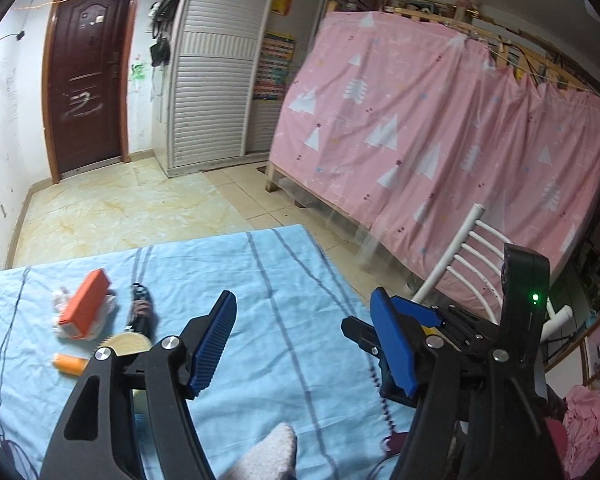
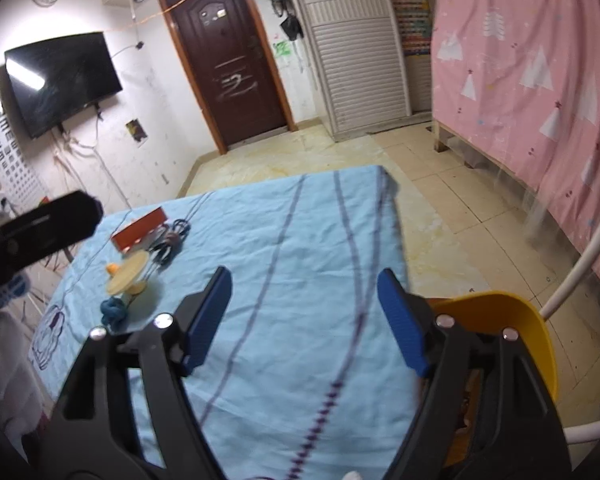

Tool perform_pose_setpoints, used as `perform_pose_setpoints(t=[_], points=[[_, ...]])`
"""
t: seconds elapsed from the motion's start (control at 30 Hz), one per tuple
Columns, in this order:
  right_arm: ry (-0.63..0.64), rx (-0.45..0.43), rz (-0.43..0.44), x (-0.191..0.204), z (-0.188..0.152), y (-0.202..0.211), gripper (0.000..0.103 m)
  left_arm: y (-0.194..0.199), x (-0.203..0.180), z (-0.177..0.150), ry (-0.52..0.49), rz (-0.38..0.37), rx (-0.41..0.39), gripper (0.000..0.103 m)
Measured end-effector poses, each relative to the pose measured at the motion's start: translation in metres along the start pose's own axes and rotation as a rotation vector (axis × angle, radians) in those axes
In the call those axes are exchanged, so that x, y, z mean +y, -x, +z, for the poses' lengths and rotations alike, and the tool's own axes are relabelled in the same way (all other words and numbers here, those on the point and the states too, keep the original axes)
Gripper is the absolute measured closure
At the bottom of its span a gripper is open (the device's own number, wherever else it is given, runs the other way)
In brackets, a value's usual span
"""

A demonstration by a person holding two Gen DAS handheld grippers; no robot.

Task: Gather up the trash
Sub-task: 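Move both tools back over the items on the bedsheet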

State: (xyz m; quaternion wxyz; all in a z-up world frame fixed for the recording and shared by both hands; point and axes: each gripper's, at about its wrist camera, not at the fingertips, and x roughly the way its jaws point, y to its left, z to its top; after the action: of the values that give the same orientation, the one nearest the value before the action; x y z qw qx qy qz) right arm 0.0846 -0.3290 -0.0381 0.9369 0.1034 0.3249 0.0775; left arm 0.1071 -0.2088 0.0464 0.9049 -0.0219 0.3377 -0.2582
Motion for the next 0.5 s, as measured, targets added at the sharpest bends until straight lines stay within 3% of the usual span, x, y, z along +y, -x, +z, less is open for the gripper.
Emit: perform_pose_setpoints(t=[0.3, 0.5], points=[[0.054, 0.058, 0.097, 0.047, 0.003, -0.024, 0.026, 0.011, 0.068, 0.002, 0.019, 0.137, -0.004, 0.039], [0.092, 0.092, 0.138, 0.079, 0.003, -0.041, 0.026, 0.003, 0.119, 0.015, 0.034, 0.212, 0.048, 0.038]])
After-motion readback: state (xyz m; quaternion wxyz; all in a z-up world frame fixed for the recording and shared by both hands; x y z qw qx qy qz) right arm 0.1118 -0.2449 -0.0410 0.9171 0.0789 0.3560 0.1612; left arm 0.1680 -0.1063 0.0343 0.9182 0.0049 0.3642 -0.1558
